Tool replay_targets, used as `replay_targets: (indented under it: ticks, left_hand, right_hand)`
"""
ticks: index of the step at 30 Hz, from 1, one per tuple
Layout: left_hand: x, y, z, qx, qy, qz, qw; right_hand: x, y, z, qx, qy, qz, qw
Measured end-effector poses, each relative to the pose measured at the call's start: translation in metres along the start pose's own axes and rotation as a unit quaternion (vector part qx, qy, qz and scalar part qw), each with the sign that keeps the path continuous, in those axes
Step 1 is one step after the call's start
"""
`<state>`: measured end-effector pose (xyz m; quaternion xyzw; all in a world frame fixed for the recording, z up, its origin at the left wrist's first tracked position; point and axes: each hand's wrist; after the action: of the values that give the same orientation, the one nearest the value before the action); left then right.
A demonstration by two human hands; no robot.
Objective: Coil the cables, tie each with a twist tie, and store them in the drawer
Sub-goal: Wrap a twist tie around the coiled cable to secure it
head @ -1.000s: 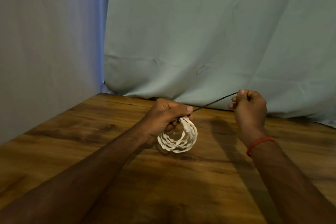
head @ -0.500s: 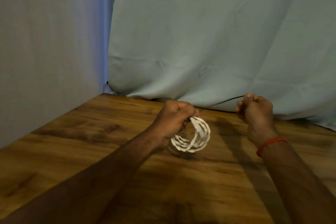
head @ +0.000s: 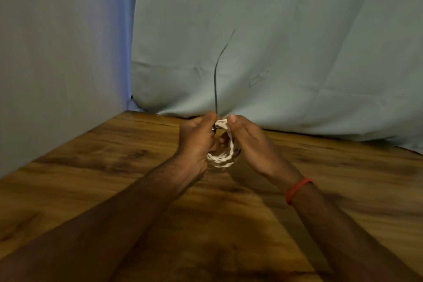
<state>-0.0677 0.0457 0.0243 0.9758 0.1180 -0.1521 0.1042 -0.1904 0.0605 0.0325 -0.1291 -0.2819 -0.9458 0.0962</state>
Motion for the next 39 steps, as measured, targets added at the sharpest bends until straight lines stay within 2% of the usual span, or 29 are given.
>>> replay_targets:
  ticks: [5, 10, 15, 18, 22, 24, 26, 29, 31, 36, 39]
  left_hand:
    - [0.000, 0.000, 0.005, 0.029, -0.014, -0.006, 0.999]
    - [-0.006, 0.000, 0.015, 0.068, -0.025, 0.071, 0.995]
    - [-0.004, -0.003, 0.011, 0.060, 0.025, 0.136, 0.989]
    - [-0.001, 0.002, 0.009, 0.080, -0.001, 0.172, 0.982]
    - [-0.003, 0.001, 0.006, 0.105, -0.069, 0.145, 0.981]
    - [-0.003, 0.000, 0.003, 0.105, -0.080, 0.119, 0.984]
    - [-0.004, -0.001, 0.001, 0.102, -0.091, 0.100, 0.986]
    - [-0.003, 0.003, 0.003, 0.090, -0.098, 0.087, 0.987]
    - [0.000, 0.006, 0.011, 0.083, -0.075, 0.077, 0.991]
    - [0.007, 0.012, 0.021, 0.035, 0.074, 0.084, 0.993]
    - [0.007, 0.012, 0.022, 0.019, 0.088, 0.106, 0.990]
  right_hand:
    - [-0.010, -0.002, -0.012, 0.067, -0.060, -0.037, 0.995]
    - [-0.007, -0.001, -0.012, 0.144, -0.135, -0.113, 0.974]
    - [0.000, 0.002, -0.012, 0.171, -0.164, -0.105, 0.966]
    - [0.006, 0.004, -0.013, 0.166, -0.158, -0.082, 0.970]
    - [0.002, 0.002, -0.014, 0.175, -0.114, -0.080, 0.975]
    - [-0.001, -0.001, -0.014, 0.163, -0.112, -0.052, 0.979]
    - [-0.002, -0.004, -0.016, 0.157, -0.171, -0.018, 0.973]
    - [-0.001, -0.004, -0.018, 0.169, -0.245, -0.015, 0.955]
    - [0.000, -0.004, -0.018, 0.176, -0.245, -0.013, 0.953]
    - [0.008, -0.004, -0.016, 0.175, -0.261, 0.023, 0.949]
    - [0.015, -0.001, -0.017, 0.149, -0.253, 0.042, 0.955]
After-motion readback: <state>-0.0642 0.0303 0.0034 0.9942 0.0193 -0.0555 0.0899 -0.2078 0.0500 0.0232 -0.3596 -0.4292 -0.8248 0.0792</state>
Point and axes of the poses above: each hand's wrist, its own y-axis towards the middle knuckle, its own x-axis out of the back of the hand, z = x × y, and after that the axes turned 13 degrees about y, right-handed
